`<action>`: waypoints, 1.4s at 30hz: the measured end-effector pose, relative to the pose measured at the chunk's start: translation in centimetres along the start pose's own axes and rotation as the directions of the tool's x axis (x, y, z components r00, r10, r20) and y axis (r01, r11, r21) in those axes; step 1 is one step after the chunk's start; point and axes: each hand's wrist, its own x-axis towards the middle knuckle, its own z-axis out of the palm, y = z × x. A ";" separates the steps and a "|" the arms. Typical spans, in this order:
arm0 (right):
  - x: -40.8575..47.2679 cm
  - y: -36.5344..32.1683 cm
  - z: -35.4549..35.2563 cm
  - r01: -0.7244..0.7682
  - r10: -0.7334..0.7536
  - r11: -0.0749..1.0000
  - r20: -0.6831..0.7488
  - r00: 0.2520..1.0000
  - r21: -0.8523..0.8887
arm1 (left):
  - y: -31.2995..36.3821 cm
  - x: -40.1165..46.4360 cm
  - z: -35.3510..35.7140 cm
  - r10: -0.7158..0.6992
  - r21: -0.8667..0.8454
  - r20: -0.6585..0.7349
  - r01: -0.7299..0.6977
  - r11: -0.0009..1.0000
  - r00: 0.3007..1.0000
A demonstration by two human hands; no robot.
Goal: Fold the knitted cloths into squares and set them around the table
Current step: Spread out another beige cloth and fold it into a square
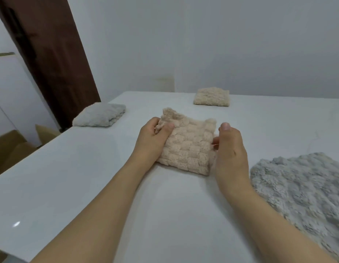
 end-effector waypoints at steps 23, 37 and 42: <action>1.0 1.0 0.5 0.014 0.049 0.784 0.084 0.995 -0.621 | 0.0 0.4 0.6 -0.080 0.681 0.041 0.031 0.731 0.996; 1.2 1.4 0.6 0.328 -0.010 0.646 0.421 0.907 -0.690 | 2.2 -2.3 -6.0 -0.440 0.197 0.318 0.395 0.897 0.840; 1.0 1.2 0.7 0.321 0.001 0.663 0.429 0.903 -0.677 | 1.7 -1.7 -5.4 -0.457 0.227 0.179 0.416 0.881 0.871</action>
